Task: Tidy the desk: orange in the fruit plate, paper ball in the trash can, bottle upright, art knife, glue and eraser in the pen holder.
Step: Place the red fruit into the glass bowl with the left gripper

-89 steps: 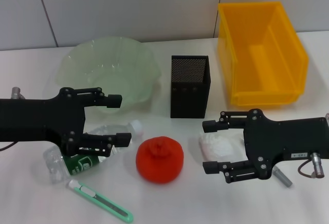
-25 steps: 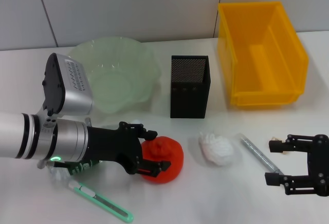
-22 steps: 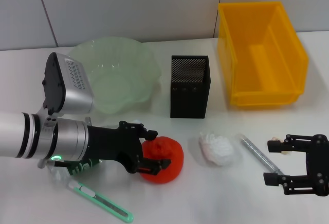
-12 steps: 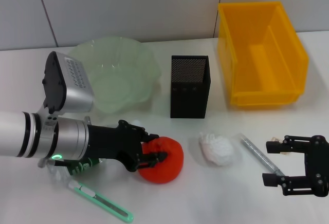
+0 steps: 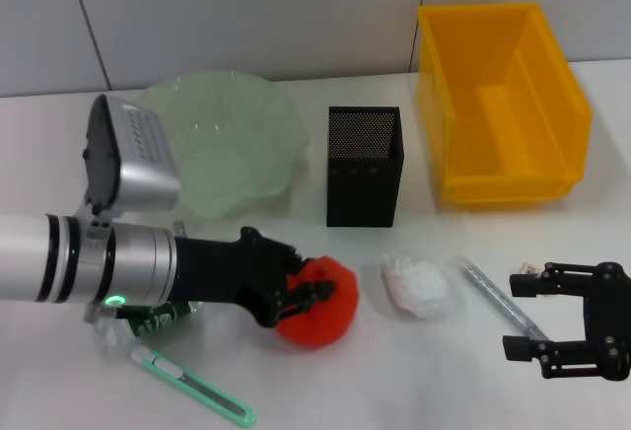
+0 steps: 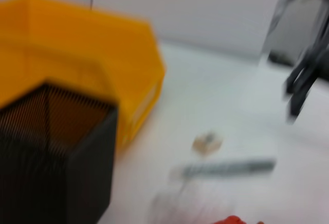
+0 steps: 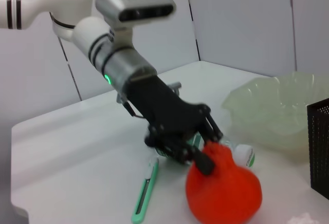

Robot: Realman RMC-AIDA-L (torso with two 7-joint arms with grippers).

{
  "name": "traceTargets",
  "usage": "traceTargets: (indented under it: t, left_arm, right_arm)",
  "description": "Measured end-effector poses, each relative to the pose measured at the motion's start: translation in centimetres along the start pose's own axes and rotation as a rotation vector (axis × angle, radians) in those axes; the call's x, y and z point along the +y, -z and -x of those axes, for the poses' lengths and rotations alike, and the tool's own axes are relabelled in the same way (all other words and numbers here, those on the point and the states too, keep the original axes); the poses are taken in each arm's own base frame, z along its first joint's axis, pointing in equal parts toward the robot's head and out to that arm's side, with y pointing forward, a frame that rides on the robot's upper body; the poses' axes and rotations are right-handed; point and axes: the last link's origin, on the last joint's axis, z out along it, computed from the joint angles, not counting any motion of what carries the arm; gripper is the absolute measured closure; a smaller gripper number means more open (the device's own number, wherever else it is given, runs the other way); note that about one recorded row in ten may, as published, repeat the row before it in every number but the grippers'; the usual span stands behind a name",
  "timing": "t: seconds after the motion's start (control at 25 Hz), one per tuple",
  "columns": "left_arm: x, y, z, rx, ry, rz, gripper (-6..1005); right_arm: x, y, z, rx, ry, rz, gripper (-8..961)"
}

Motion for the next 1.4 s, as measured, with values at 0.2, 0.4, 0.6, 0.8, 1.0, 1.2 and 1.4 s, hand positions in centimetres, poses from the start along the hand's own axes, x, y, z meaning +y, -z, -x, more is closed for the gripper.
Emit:
traceTargets:
  t: [0.2,0.4,0.6,0.8,1.0,1.2,1.4]
  left_arm:
    - [0.6,2.2,-1.9,0.137,-0.004,0.021,747]
    - [-0.5,5.6,-3.1,0.262,-0.007,-0.082,746]
    - [-4.0,9.9,-3.2,0.448,0.100,-0.312,745]
    - [-6.1,10.7,-2.8,0.513,0.165,-0.436,744]
    - [-7.9,9.2,-2.6,0.491,0.189,-0.511,743]
    - [-9.2,6.9,-1.9,0.415,0.196,-0.559,741]
    - [-9.9,5.6,-1.4,0.355,0.183,-0.609,740]
  right_arm:
    - [0.0,0.1,-0.1,0.003,-0.002,-0.002,185]
    - [0.0,0.1,-0.2,0.004,-0.002,-0.006,185]
    - [0.0,0.0,-0.3,0.001,-0.009,-0.004,185]
    - [0.1,-0.1,-0.4,-0.002,-0.017,0.000,184]
    - [0.1,-0.2,-0.5,-0.005,-0.021,0.004,184]
    - [0.1,-0.2,-0.5,-0.005,-0.023,0.004,184]
    - [0.2,-0.3,-0.6,-0.009,-0.032,0.009,185]
